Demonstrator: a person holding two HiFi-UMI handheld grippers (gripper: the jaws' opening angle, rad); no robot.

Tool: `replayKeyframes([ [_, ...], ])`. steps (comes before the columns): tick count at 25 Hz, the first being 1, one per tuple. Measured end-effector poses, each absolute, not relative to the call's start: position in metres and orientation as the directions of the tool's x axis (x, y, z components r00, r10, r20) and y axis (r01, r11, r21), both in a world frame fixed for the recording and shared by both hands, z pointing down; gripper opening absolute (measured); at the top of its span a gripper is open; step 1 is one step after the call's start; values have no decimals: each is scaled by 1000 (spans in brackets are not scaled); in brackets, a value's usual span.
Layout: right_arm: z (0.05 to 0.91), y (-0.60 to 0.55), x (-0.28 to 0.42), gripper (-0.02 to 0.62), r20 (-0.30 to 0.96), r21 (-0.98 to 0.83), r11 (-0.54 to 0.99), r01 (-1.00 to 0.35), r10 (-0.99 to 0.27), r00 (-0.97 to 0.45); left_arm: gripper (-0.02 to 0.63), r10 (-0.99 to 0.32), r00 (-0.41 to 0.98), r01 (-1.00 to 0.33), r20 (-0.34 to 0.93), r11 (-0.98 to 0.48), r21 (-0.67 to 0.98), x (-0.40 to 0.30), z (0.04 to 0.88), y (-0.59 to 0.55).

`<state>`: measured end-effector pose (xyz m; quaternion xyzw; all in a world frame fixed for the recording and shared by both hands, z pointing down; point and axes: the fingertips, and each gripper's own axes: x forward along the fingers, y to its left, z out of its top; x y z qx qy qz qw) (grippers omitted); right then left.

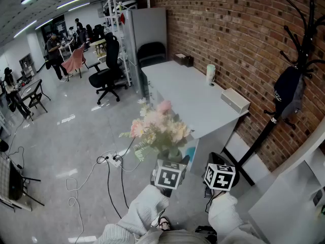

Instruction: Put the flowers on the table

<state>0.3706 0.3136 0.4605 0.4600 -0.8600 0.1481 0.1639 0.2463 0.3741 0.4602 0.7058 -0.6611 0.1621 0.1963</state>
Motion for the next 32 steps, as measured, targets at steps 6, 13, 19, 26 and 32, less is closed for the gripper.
replayKeyframes([
  [6, 466, 309, 354, 23, 416, -96, 545, -833, -738, -531, 291, -874, 71, -997, 480, -49, 59, 233, 466, 369],
  [13, 461, 296, 313, 23, 412, -137, 549, -824, -725, -551, 291, -865, 67, -997, 497, -40, 66, 194, 466, 356],
  [19, 462, 280, 282, 23, 414, -141, 533, -834, -734, -539, 291, -875, 52, -998, 482, -31, 52, 154, 466, 339],
  [26, 471, 274, 258, 23, 430, -139, 527, -838, -730, -531, 291, -868, 51, -997, 494, -16, 76, 118, 475, 333],
  [32, 481, 253, 232, 23, 449, -144, 537, -831, -713, -538, 291, -863, 43, -998, 503, -13, 62, 92, 482, 317],
])
